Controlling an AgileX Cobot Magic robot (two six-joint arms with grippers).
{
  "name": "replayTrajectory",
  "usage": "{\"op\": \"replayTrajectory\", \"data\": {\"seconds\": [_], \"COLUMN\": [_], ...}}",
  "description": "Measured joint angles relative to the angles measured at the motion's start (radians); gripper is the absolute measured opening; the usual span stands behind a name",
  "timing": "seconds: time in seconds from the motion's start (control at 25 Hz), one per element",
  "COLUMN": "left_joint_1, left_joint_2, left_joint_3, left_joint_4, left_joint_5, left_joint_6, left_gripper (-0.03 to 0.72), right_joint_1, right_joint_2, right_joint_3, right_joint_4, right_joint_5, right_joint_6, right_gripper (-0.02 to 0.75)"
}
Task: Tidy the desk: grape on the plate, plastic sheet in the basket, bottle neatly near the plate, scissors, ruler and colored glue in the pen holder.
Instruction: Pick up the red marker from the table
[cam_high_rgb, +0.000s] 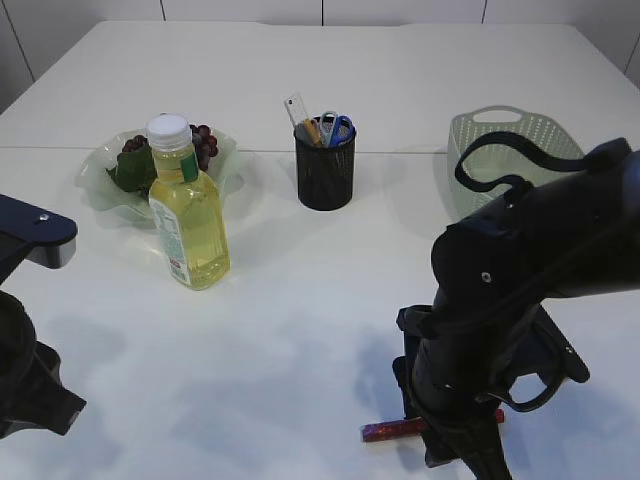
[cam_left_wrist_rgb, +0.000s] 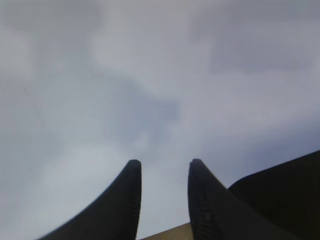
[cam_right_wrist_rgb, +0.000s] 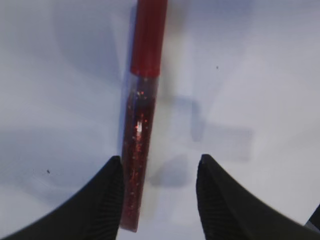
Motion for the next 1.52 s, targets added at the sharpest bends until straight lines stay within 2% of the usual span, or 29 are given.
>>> {"op": "replayTrajectory", "data": {"seconds": [0.56,1.24,1.32,1.52], "left_joint_1": [0.000,0.000,0.000,0.000], "left_joint_2": [0.000,0.000,0.000,0.000], "left_joint_3": [0.000,0.000,0.000,0.000], "left_joint_4": [0.001,0.001,0.001,0.004], "left_joint_5": [0.000,0.000,0.000,0.000], "left_joint_6": [0.000,0.000,0.000,0.000], "left_gripper": [0.238,0.239,0.239,0.238], "right_joint_1": [-0.033,-0.033,-0.033,-0.033], "right_joint_2": [0.016,0.052,0.052,0.052], "right_joint_3": [0.000,0.000,0.000,0.000], "right_joint_4": [-0.006,-0.008,-0.006,-0.006], "right_joint_5": [-0.049,-0.051,-0.053,-0.053], "right_joint_6": [0.013,0.009,0.009,0.009], "right_gripper": [0.386,0.384,0.358,0.185]}}
